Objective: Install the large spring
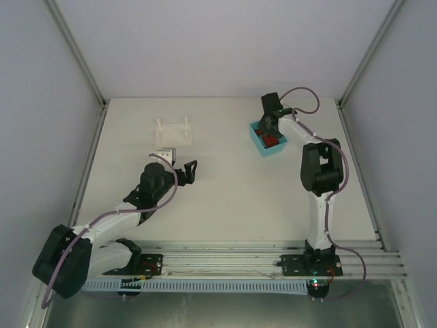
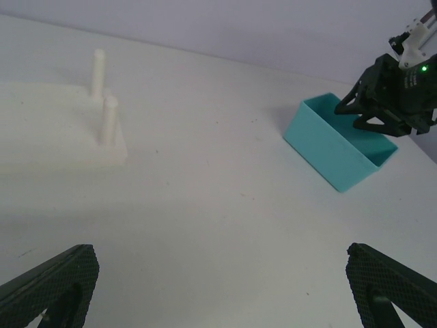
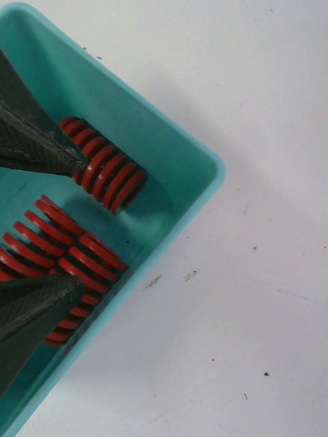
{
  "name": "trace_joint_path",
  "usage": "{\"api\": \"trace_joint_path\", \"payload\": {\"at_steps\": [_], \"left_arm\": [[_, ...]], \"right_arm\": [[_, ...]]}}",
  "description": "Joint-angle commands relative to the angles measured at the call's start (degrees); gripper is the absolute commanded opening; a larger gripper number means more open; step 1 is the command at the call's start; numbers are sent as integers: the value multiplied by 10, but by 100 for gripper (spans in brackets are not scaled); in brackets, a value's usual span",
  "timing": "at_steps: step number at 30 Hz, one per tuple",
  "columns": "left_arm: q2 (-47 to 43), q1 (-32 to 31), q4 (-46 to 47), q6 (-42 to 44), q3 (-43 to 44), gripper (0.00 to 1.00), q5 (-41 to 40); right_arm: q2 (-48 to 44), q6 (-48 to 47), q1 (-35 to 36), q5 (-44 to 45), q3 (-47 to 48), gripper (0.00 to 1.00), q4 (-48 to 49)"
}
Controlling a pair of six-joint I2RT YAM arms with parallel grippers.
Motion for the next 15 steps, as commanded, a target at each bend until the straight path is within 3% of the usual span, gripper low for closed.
{"api": "trace_joint_path", "payload": {"at_steps": [1,15], "left_arm": [[2,-5,6,14,-2,99,-17],[9,-5,2,19,2,99,-29]], "right_arm": [[30,62,5,35,53,45,-68],[89,92,6,51,84,47,-128]]}}
